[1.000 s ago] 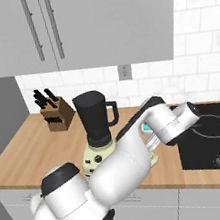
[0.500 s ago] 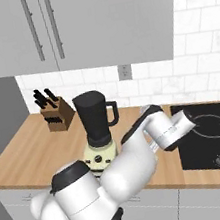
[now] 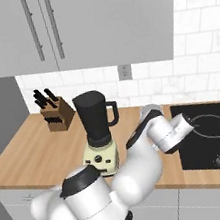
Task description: Close the lid blender by securely placing the lid on top.
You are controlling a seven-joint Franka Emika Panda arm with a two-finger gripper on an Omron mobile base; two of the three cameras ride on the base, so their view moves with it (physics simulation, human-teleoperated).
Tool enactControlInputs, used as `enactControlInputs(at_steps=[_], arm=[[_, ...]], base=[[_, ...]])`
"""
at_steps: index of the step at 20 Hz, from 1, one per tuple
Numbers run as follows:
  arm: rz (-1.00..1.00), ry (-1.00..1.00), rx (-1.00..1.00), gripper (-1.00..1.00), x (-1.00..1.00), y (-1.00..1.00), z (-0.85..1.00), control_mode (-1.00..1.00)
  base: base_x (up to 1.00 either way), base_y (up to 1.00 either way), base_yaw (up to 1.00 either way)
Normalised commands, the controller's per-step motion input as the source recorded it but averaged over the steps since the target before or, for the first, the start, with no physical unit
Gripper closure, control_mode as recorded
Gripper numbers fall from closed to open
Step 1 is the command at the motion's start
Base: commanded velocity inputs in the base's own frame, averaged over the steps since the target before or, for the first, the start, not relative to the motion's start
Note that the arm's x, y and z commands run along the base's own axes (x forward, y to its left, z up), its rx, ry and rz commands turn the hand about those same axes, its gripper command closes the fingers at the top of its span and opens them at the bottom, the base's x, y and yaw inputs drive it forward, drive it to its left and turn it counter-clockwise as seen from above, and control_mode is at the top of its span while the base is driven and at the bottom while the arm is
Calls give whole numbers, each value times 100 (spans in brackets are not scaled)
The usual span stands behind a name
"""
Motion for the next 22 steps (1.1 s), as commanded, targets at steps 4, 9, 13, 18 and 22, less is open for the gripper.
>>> enactControlInputs(at_steps=[4,9,13,18,22], arm=[[0,0,0,-100,8,0,-28,-100],[0,0,0,-100,16,-1,-23,-100],[0,-1,0,-100,12,-4,-15,-100],[0,-1,0,-100,12,-1,-2,-100],[0,0,0,-100,2,0,-15,-100]], base=[[0,0,0],[0,0,0],[0,0,0],[0,0,0],[0,0,0]])
